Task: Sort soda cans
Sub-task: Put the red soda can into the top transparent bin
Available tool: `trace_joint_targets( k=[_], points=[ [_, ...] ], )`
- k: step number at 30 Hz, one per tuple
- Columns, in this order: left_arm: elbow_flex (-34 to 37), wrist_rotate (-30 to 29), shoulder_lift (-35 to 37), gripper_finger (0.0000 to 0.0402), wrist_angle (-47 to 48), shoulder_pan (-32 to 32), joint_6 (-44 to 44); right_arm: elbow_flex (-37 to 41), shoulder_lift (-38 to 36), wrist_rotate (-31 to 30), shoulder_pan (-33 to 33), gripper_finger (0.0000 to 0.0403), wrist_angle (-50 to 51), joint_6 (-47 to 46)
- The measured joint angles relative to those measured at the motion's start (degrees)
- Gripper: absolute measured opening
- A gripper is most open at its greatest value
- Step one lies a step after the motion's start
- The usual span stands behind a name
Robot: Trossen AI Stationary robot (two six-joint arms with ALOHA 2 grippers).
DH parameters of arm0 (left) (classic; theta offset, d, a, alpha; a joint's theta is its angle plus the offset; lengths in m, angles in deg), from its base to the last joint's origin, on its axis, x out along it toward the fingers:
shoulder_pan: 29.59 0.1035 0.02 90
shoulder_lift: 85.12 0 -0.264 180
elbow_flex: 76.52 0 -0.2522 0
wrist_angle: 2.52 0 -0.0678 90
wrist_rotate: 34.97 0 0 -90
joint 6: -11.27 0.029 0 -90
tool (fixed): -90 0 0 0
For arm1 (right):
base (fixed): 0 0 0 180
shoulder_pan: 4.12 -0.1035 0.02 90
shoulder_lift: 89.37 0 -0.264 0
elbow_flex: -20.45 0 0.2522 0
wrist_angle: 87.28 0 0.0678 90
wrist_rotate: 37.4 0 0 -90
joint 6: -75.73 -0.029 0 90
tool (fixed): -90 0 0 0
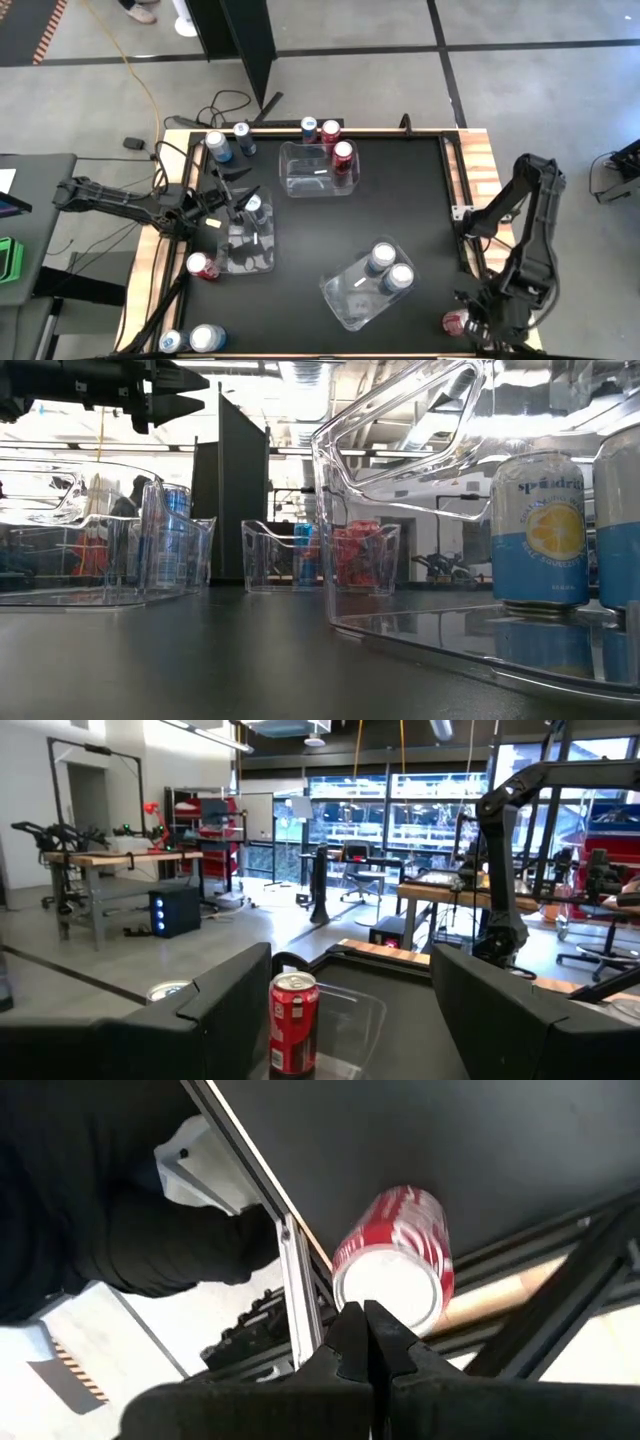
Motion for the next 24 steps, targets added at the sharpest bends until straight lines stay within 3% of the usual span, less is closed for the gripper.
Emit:
trace_joint_targets(
  k=[5, 8, 19, 24],
  points=[
    [0.0, 0.0, 0.02, 0.027, 0.0, 0.0, 0.47, 0.0, -0.06, -0.15, 3.84, 0.0003, 0.61, 5.74],
    [0.0, 0.0, 0.0, 0.027, 0.01, 0.0, 0.84, 0.0, -0.06, -0.19, 5.12, 0.0027, 3.24, 7.19],
    [0.0, 1.04, 0.0, 0.027, 3.08, -0.02, -0.34, 0.0, -0.06, -0.21, 4.95, 0.0235, 3.99, 6.59],
    [0.0, 1.16, 0.0, 0.027, 3.39, -0.02, -0.41, 0.0, -0.06, -0.17, 4.01, 0.0299, 3.2, 4.06]
  ],
)
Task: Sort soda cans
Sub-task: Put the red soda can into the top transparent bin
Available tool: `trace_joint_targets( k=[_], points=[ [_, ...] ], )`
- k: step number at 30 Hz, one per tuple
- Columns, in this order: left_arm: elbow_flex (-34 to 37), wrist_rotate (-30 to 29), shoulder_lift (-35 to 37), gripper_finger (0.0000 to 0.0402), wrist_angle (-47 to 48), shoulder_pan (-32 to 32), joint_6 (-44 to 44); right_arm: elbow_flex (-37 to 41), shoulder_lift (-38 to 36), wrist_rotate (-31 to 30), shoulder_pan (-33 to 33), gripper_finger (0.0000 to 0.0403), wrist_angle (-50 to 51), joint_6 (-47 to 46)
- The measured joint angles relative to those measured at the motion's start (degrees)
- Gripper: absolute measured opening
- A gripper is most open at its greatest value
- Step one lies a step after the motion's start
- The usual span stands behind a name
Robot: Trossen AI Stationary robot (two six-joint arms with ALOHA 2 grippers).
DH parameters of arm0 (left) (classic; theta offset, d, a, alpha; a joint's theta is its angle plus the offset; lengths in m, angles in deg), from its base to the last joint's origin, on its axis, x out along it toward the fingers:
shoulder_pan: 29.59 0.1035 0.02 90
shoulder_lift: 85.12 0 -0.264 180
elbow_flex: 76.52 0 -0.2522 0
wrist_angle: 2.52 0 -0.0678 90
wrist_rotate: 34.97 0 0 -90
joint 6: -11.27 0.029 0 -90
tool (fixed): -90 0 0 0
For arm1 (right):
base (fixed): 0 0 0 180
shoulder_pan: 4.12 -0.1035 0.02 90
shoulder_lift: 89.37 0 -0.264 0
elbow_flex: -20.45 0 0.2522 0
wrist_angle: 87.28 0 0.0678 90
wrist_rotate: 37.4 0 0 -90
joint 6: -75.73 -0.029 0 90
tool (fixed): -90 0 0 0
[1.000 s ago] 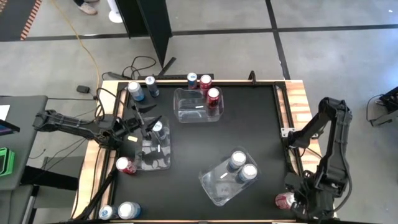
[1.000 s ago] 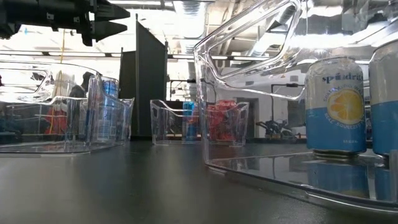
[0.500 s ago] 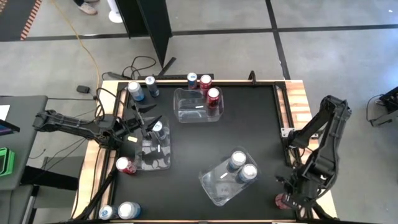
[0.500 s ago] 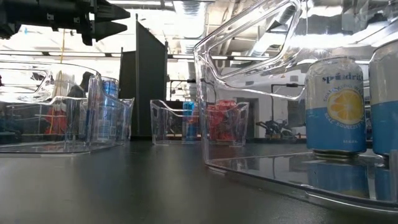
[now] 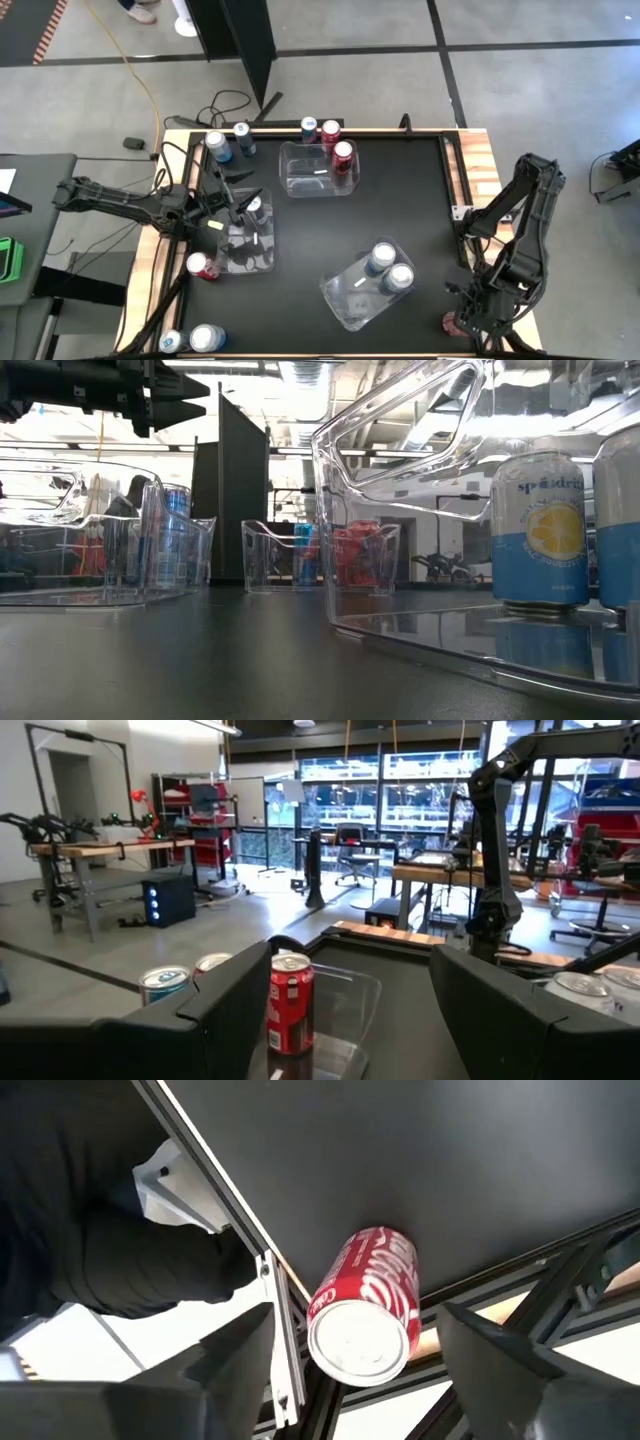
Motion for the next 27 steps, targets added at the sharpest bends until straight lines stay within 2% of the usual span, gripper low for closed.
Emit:
trace_joint_targets(
  k=[5, 13, 21, 27],
  points=[
    [0.0, 0.0, 0.02, 0.027, 0.48, 0.0, -0.16, 0.0, 0.9, -0.02, -3.44, 0.0321, -3.0, -3.9],
    [0.0, -0.02, 0.0, 0.027, 1.11, 0.0, -0.23, 0.0, 5.59, 0.04, -10.84, 0.0324, -4.29, -8.37],
    [0.0, -0.02, 0.0, 0.027, 1.26, -0.02, -1.09, 0.0, 8.61, 0.0, -11.37, 0.0332, -1.71, -7.93],
    [0.0, -0.02, 0.0, 0.027, 1.28, -0.02, -1.11, 0.02, 10.99, -0.03, -11.37, 0.0374, -2.35, -7.93]
  ],
)
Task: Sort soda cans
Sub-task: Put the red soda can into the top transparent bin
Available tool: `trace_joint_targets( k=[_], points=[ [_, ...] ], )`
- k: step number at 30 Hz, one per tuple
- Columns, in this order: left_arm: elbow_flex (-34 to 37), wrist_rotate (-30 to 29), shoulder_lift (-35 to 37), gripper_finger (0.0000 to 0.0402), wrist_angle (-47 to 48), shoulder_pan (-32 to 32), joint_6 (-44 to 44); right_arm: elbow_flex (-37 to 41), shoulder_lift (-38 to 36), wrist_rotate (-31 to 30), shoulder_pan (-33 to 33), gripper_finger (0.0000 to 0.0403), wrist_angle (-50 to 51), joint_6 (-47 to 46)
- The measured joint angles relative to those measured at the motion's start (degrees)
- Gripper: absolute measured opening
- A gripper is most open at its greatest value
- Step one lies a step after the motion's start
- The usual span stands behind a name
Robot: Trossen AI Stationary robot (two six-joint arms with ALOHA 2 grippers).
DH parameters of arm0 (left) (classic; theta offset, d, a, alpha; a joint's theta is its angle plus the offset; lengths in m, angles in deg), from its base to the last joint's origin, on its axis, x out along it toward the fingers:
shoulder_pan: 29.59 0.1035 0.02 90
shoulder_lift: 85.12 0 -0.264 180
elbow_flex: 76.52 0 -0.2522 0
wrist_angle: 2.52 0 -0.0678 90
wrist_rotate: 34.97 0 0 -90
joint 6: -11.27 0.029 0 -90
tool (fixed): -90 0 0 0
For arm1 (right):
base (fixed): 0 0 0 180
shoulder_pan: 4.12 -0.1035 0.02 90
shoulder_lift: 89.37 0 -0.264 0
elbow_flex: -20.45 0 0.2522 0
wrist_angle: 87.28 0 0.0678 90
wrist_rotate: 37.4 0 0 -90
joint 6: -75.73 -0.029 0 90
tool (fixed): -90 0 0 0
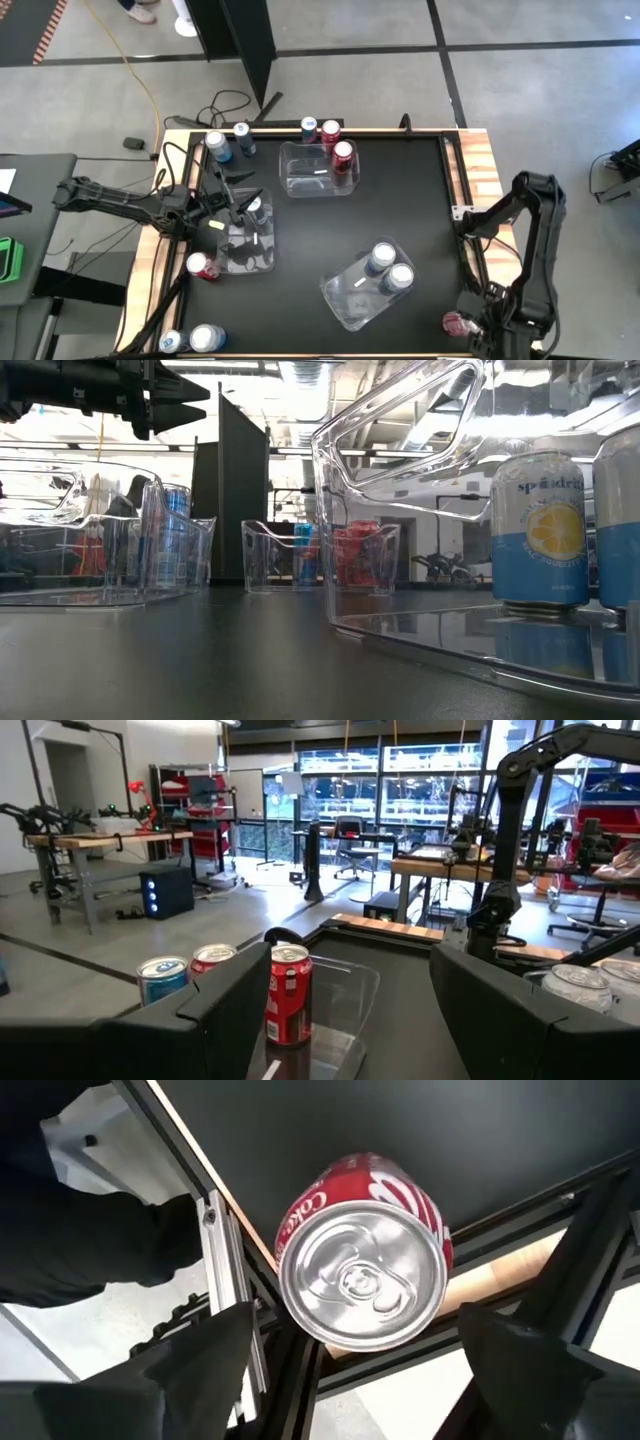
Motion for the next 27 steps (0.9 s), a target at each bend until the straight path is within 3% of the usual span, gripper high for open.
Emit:
trace_joint_targets(
  k=[5, 27],
  points=[
    [0.0, 0.0, 0.0, 0.027, 0.15, 0.0, 0.0, 0.0, 2.25, -0.04, 0.05, 0.0398, 1.55, 0.3],
    [0.0, 1.22, 0.01, 0.027, 0.53, 0.0, 0.81, 0.04, 13.24, -0.15, 2.27, 0.04, -3.34, 6.25]
  ],
)
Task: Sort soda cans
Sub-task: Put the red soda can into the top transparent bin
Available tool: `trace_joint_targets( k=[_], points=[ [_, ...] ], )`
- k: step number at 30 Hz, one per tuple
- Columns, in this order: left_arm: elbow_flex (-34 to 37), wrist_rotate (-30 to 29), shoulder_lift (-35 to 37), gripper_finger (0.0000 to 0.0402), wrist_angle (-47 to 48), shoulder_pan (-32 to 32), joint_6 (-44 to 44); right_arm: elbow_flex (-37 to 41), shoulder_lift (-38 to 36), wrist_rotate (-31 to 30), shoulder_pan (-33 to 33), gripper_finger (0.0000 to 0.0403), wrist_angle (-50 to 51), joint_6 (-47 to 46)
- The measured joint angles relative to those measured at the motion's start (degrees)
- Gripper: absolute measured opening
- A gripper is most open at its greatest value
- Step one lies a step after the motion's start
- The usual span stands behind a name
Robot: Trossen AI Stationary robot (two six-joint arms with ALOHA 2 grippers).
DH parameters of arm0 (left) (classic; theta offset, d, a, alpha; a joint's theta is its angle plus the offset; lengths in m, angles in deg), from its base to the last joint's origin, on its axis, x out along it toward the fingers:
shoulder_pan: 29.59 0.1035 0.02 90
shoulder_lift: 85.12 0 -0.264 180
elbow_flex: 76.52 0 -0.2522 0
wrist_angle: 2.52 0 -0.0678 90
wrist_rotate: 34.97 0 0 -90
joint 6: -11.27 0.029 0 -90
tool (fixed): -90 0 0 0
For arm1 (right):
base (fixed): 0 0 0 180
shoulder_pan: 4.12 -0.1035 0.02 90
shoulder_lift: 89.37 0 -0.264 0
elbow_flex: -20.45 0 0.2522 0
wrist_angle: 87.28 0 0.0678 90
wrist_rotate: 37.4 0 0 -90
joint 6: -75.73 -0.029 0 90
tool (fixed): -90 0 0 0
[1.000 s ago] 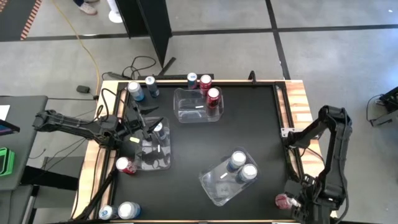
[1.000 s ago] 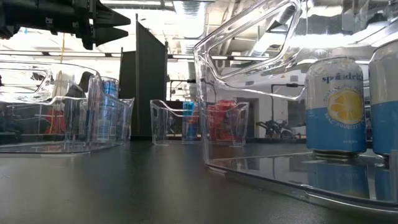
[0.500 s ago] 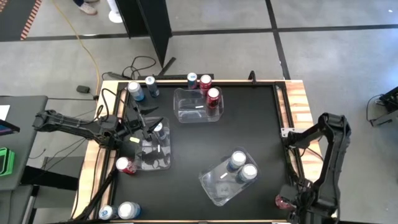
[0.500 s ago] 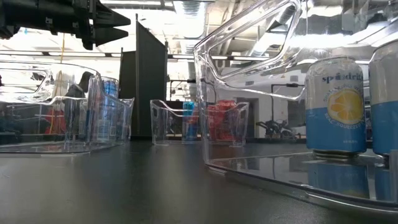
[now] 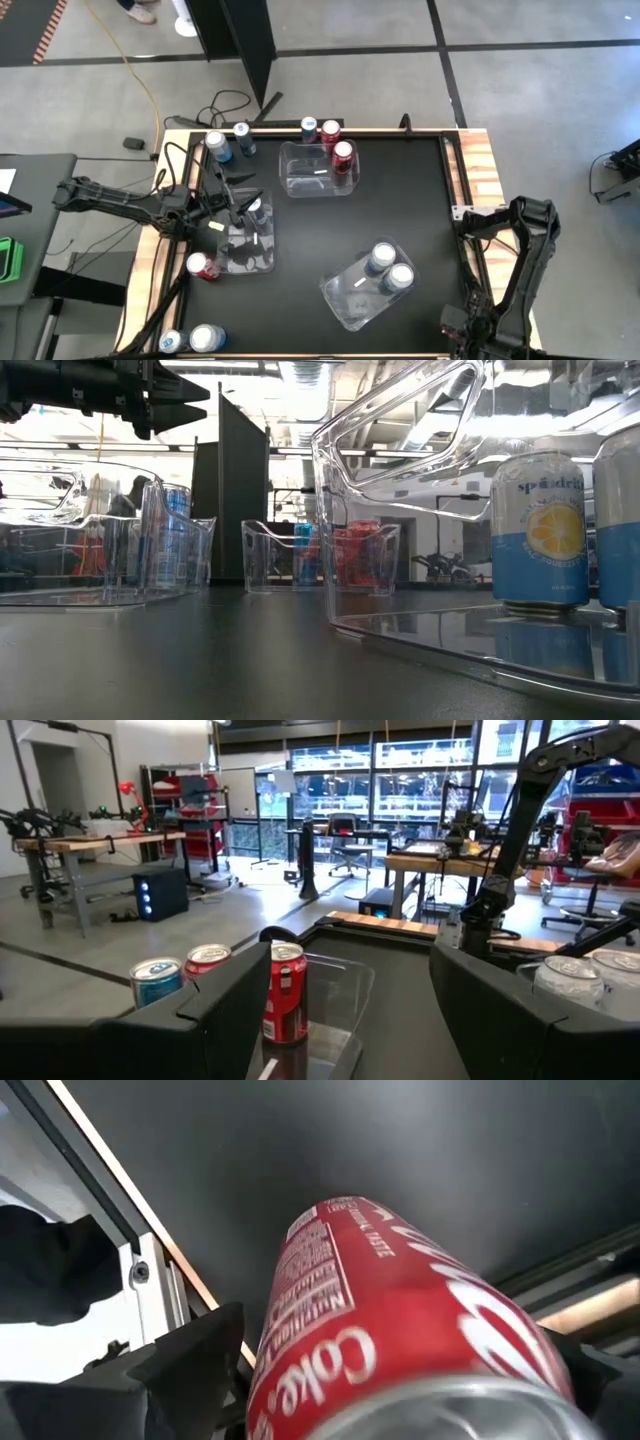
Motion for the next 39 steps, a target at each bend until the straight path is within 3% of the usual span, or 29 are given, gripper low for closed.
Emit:
trace_joint_targets(
  k=[6, 16, 24, 39],
  points=[
    [0.0, 0.07, 0.01, 0.027, 0.03, 0.0, 0.05, -0.07, 2.39, 0.04, 0.0, 0.0387, -1.28, 1.06],
    [0.0, 0.04, 0.01, 0.027, 0.02, 0.0, 0.09, -0.2, 3.11, 0.15, 0.64, 0.0312, -1.57, 2.82],
    [0.0, 0.04, 0.01, 0.027, -0.03, 0.0, 0.09, 0.19, 1.51, 0.23, 3.74, 0.0312, -2.24, 7.2],
    [0.0, 0.87, 0.01, 0.027, -0.12, 0.0, 0.28, 0.09, -17.16, -1.79, 15.94, 0.0311, 4.37, 23.91]
  ],
)
